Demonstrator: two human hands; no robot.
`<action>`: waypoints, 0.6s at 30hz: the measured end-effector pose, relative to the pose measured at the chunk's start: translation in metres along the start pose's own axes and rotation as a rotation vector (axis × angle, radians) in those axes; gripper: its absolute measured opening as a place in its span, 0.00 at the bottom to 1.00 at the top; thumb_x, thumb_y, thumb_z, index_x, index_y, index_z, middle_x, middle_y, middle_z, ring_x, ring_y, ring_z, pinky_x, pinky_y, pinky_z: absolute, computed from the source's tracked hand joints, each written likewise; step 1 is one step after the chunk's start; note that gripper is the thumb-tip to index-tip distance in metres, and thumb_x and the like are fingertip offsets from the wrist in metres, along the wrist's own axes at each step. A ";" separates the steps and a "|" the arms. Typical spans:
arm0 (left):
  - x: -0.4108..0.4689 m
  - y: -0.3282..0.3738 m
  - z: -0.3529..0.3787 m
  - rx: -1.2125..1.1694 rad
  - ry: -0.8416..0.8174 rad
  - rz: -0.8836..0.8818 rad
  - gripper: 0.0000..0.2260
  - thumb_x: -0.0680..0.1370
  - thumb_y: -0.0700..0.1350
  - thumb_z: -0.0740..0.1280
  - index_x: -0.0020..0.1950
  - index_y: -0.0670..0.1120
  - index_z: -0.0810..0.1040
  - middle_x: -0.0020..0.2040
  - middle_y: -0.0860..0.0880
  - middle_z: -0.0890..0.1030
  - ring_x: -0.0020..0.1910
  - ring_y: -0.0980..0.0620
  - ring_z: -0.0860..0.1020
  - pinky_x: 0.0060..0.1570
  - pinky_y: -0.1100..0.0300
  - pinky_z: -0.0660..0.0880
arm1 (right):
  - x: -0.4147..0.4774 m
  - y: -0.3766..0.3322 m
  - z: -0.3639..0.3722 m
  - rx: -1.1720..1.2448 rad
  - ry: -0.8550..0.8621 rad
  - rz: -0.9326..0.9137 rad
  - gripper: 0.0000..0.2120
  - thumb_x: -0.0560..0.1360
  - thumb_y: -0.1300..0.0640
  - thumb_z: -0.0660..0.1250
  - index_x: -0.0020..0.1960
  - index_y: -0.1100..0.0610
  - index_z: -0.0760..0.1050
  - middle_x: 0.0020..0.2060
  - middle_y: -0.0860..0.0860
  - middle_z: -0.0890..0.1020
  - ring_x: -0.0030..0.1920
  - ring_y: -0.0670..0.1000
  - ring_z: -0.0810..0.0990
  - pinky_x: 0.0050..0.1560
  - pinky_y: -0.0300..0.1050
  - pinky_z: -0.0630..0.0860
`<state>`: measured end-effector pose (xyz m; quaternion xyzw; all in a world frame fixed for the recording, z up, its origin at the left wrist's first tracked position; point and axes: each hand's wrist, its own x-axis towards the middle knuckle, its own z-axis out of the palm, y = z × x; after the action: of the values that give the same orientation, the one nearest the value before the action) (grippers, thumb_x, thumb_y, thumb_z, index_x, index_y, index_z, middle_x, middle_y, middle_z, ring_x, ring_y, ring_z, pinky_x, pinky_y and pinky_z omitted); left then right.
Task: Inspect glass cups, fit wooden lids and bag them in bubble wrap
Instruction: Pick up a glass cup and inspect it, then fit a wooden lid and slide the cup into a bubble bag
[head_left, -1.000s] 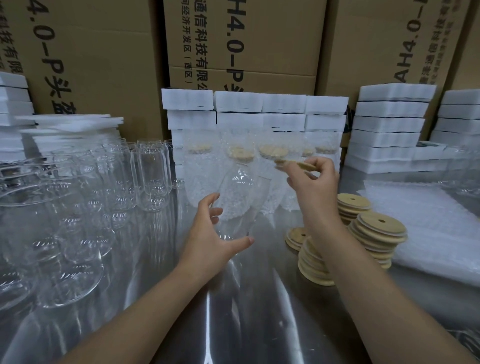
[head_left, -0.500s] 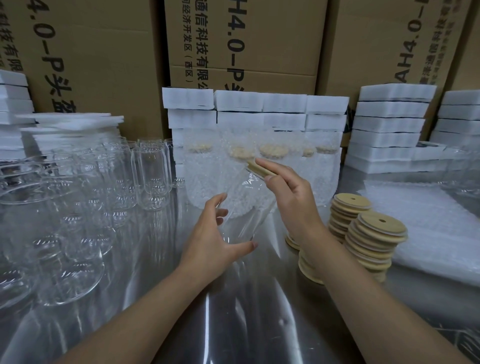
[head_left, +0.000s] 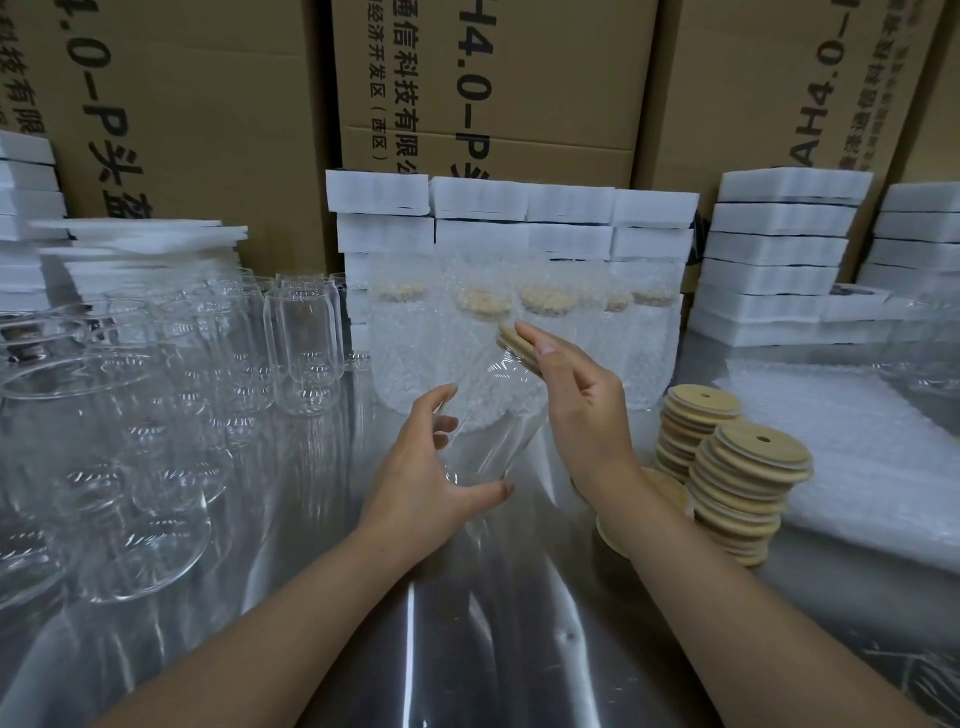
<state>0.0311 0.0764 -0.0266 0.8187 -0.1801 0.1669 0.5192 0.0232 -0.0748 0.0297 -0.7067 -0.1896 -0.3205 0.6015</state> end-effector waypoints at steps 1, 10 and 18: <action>0.000 0.000 0.000 0.001 0.001 0.003 0.43 0.62 0.51 0.82 0.66 0.66 0.58 0.57 0.61 0.71 0.59 0.60 0.72 0.59 0.60 0.70 | -0.001 0.000 0.000 -0.011 0.008 -0.003 0.14 0.77 0.48 0.59 0.58 0.46 0.78 0.59 0.48 0.81 0.62 0.42 0.76 0.64 0.42 0.73; 0.001 -0.001 0.000 -0.030 0.034 0.006 0.43 0.62 0.50 0.82 0.66 0.66 0.58 0.58 0.62 0.71 0.60 0.60 0.72 0.56 0.63 0.70 | 0.001 -0.010 -0.005 -0.080 -0.068 0.036 0.10 0.79 0.50 0.61 0.57 0.43 0.79 0.62 0.45 0.79 0.66 0.40 0.73 0.67 0.40 0.69; 0.003 0.010 -0.001 -0.253 0.103 -0.037 0.42 0.60 0.56 0.82 0.66 0.66 0.60 0.58 0.62 0.73 0.61 0.63 0.73 0.59 0.56 0.74 | 0.042 -0.040 -0.090 -0.456 0.178 0.182 0.18 0.80 0.49 0.60 0.70 0.44 0.65 0.57 0.44 0.75 0.53 0.45 0.76 0.41 0.39 0.71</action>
<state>0.0290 0.0728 -0.0169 0.7404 -0.1575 0.1749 0.6296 0.0069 -0.1591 0.0936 -0.8072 0.0056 -0.3604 0.4675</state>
